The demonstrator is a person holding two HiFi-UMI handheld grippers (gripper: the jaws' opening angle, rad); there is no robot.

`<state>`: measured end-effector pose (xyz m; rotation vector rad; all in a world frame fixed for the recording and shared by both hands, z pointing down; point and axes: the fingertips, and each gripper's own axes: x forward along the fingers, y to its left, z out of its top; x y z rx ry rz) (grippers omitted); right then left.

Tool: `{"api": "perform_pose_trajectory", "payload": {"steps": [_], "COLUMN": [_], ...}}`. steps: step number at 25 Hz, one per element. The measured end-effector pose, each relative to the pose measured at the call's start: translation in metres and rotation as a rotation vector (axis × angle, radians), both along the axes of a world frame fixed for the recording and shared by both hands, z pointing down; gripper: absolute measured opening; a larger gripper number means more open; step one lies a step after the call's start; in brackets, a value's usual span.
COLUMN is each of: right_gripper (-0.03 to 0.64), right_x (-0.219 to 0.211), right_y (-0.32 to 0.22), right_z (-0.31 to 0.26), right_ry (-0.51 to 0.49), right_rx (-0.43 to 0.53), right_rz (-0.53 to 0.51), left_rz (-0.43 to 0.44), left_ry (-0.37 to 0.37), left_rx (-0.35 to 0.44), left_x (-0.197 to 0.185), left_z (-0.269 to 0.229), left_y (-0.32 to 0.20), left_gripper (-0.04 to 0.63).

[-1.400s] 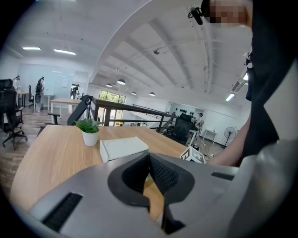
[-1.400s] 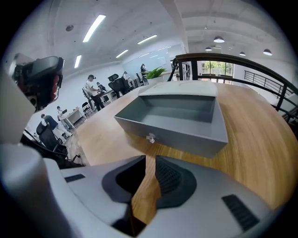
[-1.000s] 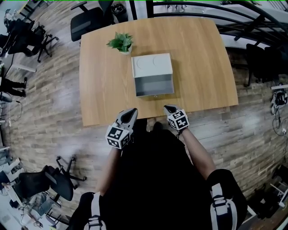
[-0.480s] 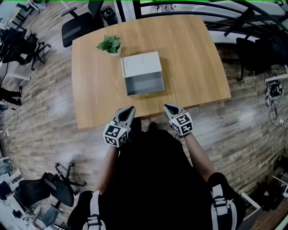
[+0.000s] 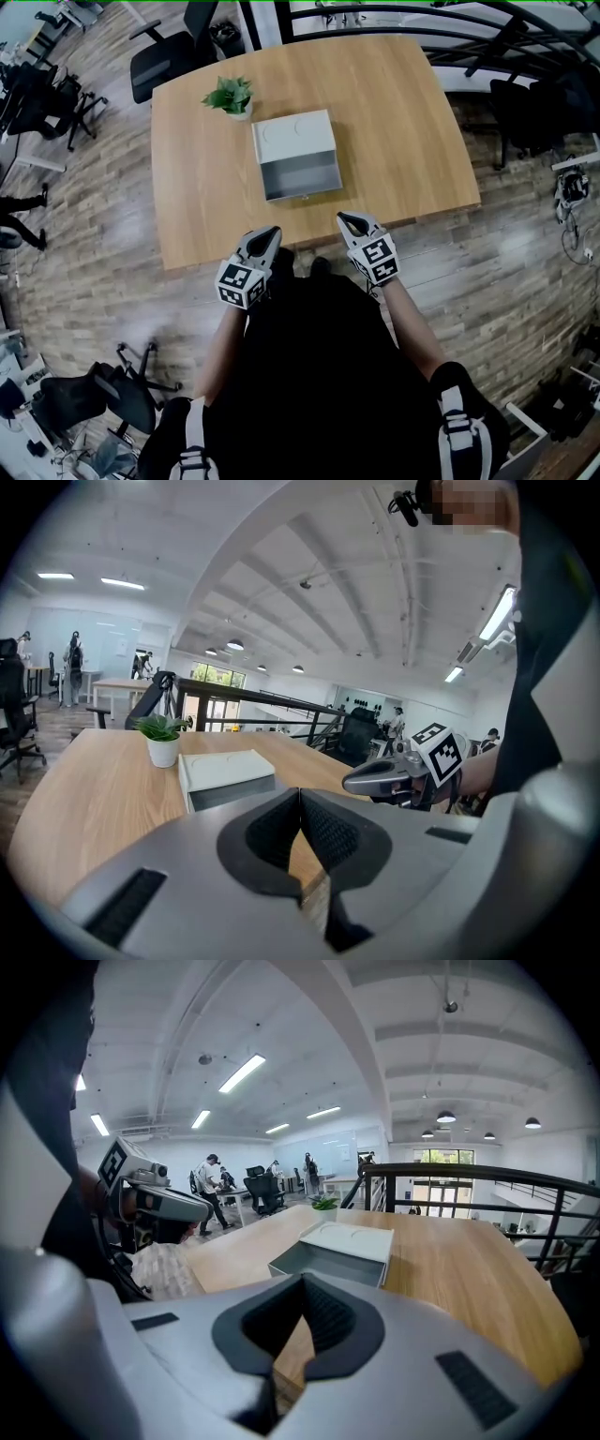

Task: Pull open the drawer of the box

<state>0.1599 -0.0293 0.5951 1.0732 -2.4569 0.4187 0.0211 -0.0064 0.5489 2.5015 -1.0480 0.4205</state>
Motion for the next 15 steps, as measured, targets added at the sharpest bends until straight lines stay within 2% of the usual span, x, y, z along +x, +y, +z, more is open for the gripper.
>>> {"api": "perform_pose_trajectory", "payload": {"steps": [8, 15], "right_gripper": [0.025, 0.025], "right_x": [-0.001, 0.007], "right_y": [0.007, 0.004], "right_z": [-0.001, 0.000], "right_ry": [0.075, 0.093], "right_rx": [0.029, 0.036], "right_rz": [-0.011, -0.011], "left_rz": [-0.002, -0.015], "left_ry": [-0.002, 0.006], "left_rx": [0.002, -0.014], "left_x": [0.000, -0.002], "left_z": [0.001, 0.001], "left_y": [0.004, 0.010], "left_gripper": [0.023, 0.025]}}
